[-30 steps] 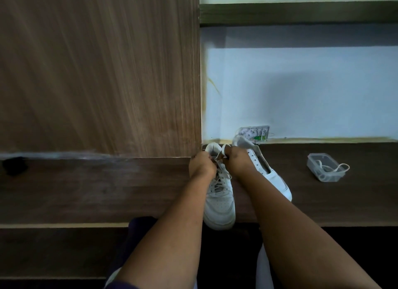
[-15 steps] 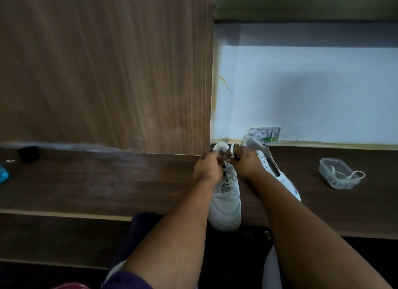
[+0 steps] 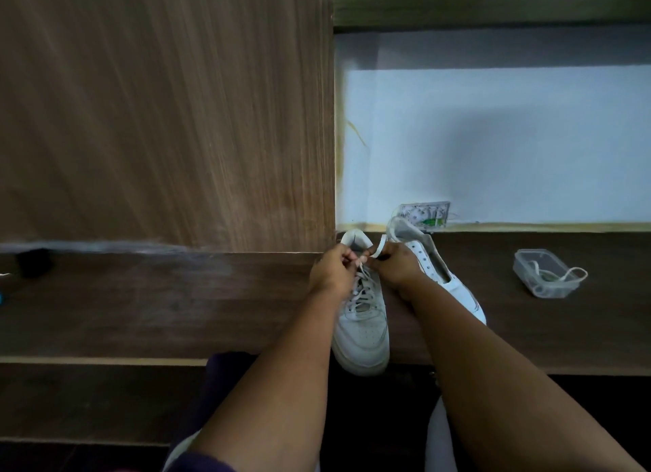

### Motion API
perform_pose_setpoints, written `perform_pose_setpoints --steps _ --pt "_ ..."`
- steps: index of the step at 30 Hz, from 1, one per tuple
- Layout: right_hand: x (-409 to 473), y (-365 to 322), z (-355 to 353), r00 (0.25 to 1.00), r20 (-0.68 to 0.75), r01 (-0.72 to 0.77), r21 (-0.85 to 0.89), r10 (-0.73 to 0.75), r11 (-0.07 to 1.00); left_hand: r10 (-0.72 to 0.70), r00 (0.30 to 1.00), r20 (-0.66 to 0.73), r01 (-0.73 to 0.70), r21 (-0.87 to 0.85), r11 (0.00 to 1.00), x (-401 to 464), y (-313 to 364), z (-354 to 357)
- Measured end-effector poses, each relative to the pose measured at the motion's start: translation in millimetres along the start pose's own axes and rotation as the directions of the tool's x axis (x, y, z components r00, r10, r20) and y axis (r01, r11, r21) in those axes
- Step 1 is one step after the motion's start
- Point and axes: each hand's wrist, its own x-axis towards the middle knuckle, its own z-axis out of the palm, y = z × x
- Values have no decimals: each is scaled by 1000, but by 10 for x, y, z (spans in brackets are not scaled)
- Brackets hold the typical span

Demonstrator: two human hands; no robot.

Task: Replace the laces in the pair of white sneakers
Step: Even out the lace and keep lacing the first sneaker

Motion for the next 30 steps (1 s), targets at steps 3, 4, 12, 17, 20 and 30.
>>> perform_pose_setpoints --steps 3,4,12,17,20,30 --pt "-17 34 -11 998 51 -52 95 48 994 -23 998 64 25 -30 999 -14 22 -19" --pt "-22 37 -15 994 79 -86 141 75 986 -35 995 94 36 -14 999 -15 38 -43" --pt "92 -50 -93 904 303 -420 770 303 481 -110 911 398 -23 315 949 -101 295 -714" --pt "68 -65 -37 919 274 -394 689 284 608 -199 848 492 7 366 931 -134 185 -846" --pt "60 -66 -22 957 171 -287 677 235 678 -253 817 518 28 402 915 -73 118 -760" --pt "31 35 3 999 -38 -3 246 13 969 -23 990 137 -12 251 968 127 157 -326"
